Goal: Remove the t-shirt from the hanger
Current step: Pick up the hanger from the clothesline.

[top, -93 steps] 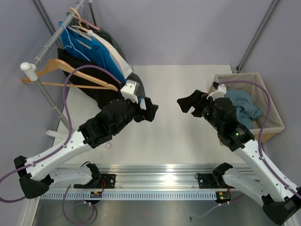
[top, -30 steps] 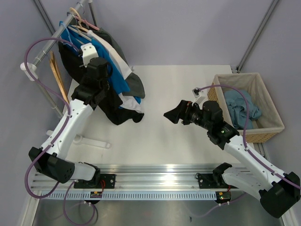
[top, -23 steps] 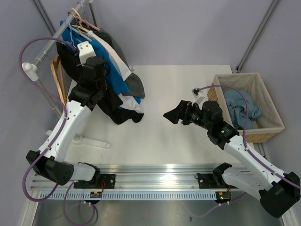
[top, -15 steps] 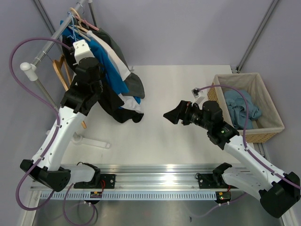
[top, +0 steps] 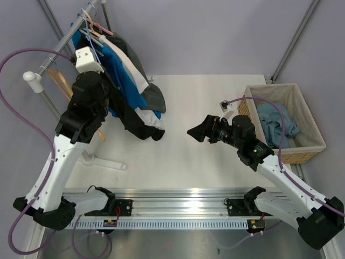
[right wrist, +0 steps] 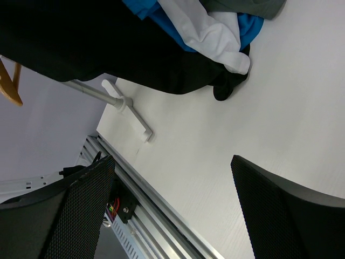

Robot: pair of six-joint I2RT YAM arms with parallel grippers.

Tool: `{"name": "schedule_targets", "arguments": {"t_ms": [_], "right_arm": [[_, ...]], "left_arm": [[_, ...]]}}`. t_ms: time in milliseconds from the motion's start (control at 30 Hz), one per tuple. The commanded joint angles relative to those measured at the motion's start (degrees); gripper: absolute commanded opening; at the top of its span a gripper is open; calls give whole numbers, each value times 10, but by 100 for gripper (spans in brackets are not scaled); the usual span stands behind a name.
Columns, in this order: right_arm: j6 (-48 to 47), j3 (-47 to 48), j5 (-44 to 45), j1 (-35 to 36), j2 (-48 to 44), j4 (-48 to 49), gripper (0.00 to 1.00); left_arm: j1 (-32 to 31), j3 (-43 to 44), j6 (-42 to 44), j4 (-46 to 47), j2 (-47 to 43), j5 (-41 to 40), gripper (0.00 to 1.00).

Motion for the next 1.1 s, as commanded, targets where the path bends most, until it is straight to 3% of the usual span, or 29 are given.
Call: {"name": "schedule_targets", "arguments": {"t_ms": [0, 567, 1067], "right_arm": [[-11, 23, -10, 3, -6, 21, 95], [-20, 30, 2, 3, 3, 11, 95], [-54, 21, -17, 3, -35, 31, 96]], "left_arm": [[-3, -8, -33, 19, -55, 70, 0], [-3, -178, -126, -69, -262, 267, 0], [-3, -294, -173, -78, -349, 442, 0]]}}
